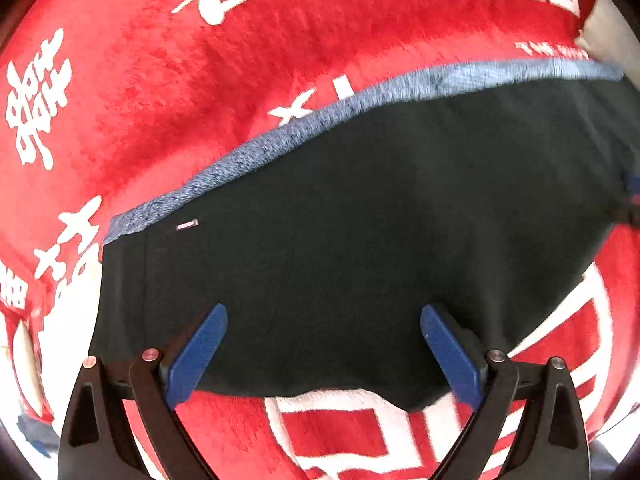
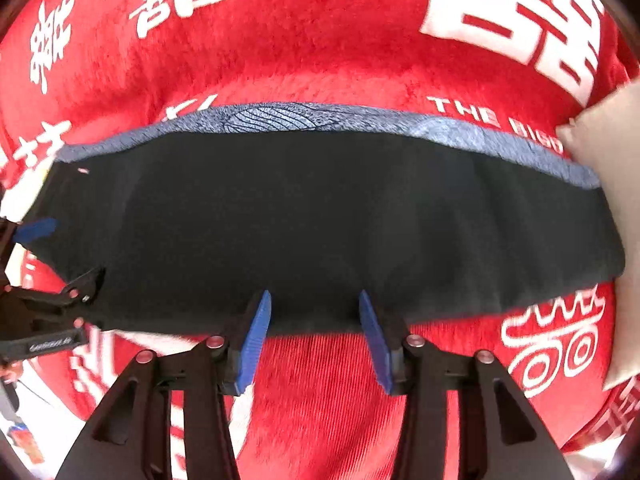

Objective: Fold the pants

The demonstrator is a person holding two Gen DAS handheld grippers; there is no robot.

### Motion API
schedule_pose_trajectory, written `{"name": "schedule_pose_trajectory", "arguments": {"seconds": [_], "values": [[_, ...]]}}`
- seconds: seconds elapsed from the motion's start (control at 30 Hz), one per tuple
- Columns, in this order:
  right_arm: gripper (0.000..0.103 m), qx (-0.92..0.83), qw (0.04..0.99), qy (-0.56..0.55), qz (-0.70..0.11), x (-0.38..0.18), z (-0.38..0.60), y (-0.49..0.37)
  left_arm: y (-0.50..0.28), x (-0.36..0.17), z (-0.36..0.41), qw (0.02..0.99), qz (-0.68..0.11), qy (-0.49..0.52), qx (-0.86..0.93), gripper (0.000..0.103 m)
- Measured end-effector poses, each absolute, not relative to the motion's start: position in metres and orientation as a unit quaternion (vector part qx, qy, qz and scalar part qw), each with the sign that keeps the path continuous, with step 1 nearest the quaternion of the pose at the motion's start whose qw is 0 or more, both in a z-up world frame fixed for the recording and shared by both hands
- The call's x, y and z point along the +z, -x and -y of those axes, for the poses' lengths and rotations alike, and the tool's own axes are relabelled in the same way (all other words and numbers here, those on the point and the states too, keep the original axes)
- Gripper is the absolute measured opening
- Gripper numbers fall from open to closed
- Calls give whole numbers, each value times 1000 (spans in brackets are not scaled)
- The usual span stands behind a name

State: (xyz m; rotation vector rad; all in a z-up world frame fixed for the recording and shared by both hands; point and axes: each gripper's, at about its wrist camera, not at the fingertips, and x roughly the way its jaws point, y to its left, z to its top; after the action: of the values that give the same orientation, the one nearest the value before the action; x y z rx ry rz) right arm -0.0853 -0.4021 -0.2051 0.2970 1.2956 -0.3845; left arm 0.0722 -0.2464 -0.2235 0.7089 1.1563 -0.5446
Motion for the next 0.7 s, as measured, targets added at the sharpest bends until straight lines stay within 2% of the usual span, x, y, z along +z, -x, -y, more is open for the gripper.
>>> {"name": "schedule_pose_trajectory", "arguments": {"seconds": [0.1, 0.53, 0.7], "values": [[61, -187, 768, -167, -590, -195, 406, 108, -67, -213, 255, 746, -540, -298, -252, 99], [62, -309, 708, -290, -566, -191, 499, 217, -20, -195, 379, 734, -536, -265, -322, 99], [62, -315, 700, -400, -501, -192, 536, 252, -14, -199, 420, 730, -549, -246, -323, 99]]}}
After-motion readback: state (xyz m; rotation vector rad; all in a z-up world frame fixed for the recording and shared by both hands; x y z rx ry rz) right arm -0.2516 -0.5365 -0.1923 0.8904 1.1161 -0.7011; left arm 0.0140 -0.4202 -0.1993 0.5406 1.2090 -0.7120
